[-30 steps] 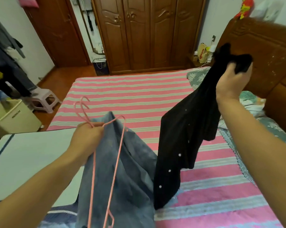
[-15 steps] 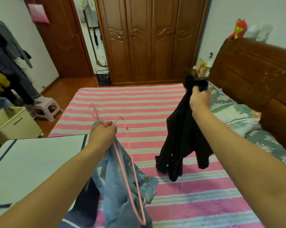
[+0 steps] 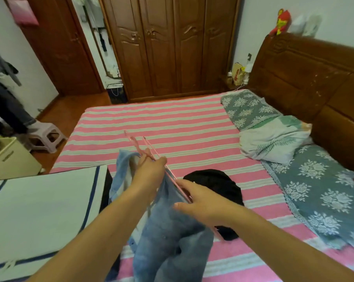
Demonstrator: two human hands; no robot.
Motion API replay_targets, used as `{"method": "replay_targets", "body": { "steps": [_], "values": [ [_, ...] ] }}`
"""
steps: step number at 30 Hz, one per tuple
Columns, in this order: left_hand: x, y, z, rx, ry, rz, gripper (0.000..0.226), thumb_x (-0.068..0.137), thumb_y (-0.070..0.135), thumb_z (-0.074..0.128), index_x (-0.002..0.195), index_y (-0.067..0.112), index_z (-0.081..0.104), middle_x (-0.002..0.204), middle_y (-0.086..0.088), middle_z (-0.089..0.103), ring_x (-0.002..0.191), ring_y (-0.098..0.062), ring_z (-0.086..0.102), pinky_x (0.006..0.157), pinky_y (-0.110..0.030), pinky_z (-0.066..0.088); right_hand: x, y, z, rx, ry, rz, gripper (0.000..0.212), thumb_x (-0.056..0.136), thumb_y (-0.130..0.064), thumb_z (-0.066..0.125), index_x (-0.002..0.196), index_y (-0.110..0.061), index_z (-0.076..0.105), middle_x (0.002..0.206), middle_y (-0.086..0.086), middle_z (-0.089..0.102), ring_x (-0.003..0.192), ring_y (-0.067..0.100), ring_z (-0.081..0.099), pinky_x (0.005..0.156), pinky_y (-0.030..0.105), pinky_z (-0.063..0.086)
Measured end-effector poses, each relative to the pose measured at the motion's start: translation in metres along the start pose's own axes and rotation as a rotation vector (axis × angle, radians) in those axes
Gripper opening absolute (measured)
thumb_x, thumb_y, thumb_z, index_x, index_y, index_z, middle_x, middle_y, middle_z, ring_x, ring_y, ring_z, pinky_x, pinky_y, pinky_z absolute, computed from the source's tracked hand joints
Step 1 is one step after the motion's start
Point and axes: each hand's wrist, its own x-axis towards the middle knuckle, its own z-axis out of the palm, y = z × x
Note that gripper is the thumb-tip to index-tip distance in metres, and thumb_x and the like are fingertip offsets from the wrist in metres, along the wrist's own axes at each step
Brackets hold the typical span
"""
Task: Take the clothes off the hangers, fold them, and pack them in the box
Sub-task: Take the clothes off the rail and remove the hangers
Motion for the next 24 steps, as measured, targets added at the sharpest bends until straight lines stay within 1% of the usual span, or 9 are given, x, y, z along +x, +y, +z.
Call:
{"method": "replay_targets", "body": {
  "steps": [3,5,7,10,14,16,18,21,24],
  "values": [
    [-0.009,0.002,0.006,-0.193,-0.086,-0.049,0.026,0.101,0.005,0.054,0.123,0.018,0.054,0.098,0.016,0.053,0.097,-0.015,0.059,0.102,-0.050,0.051,-0.007,0.010,-0.003,-0.078,0.239,-0.018,0.041,0.092,-0.022,0.060,0.132,-0.031,0.054,0.105,-0.012,0.059,0.094,0.008,0.058,0.087,0.034,0.051],
    [-0.012,0.004,0.010,-0.305,-0.135,-0.081,0.039,0.104,0.004,0.048,0.138,0.022,0.051,0.114,0.001,0.062,0.109,-0.026,0.063,0.101,-0.051,0.052,-0.006,0.014,-0.009,-0.112,0.231,-0.051,0.038,0.091,-0.021,0.059,0.128,-0.031,0.054,0.105,-0.011,0.055,0.094,0.009,0.054,0.086,0.034,0.049],
    [-0.022,0.004,0.019,-0.344,-0.162,-0.081,0.034,0.106,0.003,0.045,0.134,0.018,0.057,0.125,-0.011,0.064,0.119,-0.032,0.062,0.105,-0.051,0.050,0.001,0.013,-0.010,-0.098,0.228,-0.052,0.045,0.093,-0.022,0.057,0.135,-0.033,0.046,0.114,-0.006,0.061,0.099,0.016,0.060,0.086,0.039,0.053],
    [-0.040,-0.002,0.034,-0.166,-0.308,-0.003,0.052,0.097,-0.010,0.044,0.141,0.018,0.053,0.127,-0.009,0.065,0.116,-0.025,0.063,0.099,-0.041,0.053,0.016,0.022,-0.010,-0.236,0.309,-0.013,0.043,0.093,-0.021,0.049,0.132,-0.034,0.037,0.100,0.008,0.068,0.085,0.032,0.065,0.074,0.053,0.054],
    [-0.023,-0.014,0.002,0.066,-0.545,0.281,0.077,0.087,-0.024,0.038,0.136,0.034,0.054,0.139,0.002,0.061,0.118,-0.012,0.062,0.099,-0.029,0.052,0.000,0.043,-0.033,-0.256,0.328,-0.053,0.022,0.092,-0.030,0.044,0.111,-0.036,0.053,0.095,-0.005,0.069,0.084,0.020,0.065,0.073,0.047,0.053],
    [-0.013,-0.022,-0.023,0.509,-0.338,0.680,0.071,0.092,-0.013,0.051,0.137,0.042,0.051,0.140,0.011,0.058,0.125,-0.007,0.056,0.107,-0.028,0.047,-0.011,0.044,-0.050,-0.226,0.315,-0.110,0.010,0.090,-0.025,0.047,0.092,-0.028,0.056,0.084,-0.009,0.065,0.078,0.012,0.059,0.073,0.041,0.049],
    [0.002,-0.030,-0.037,0.784,-0.056,0.975,0.061,0.092,0.015,0.073,0.144,0.035,0.048,0.144,0.003,0.051,0.130,-0.018,0.049,0.110,-0.036,0.046,-0.019,0.041,-0.067,-0.215,0.313,-0.146,0.013,0.091,-0.024,0.049,0.089,-0.021,0.061,0.081,-0.006,0.065,0.078,0.013,0.058,0.074,0.042,0.048],
    [0.027,-0.023,-0.043,0.929,-0.054,0.933,0.069,0.091,0.039,0.072,0.150,0.031,0.038,0.146,-0.006,0.045,0.129,-0.026,0.044,0.108,-0.039,0.044,-0.025,0.028,-0.097,-0.218,0.283,-0.181,0.017,0.098,-0.024,0.055,0.099,-0.015,0.069,0.087,-0.005,0.070,0.082,0.012,0.062,0.080,0.045,0.050],
    [0.039,-0.008,-0.036,1.081,-0.125,0.901,0.040,0.098,0.026,0.055,0.137,0.020,0.050,0.118,-0.006,0.064,0.104,-0.033,0.059,0.080,-0.043,0.049,-0.024,0.013,-0.120,-0.187,0.255,-0.169,0.016,0.097,-0.020,0.059,0.107,-0.022,0.072,0.098,-0.007,0.073,0.095,0.007,0.064,0.087,0.044,0.052]
  ]
}}
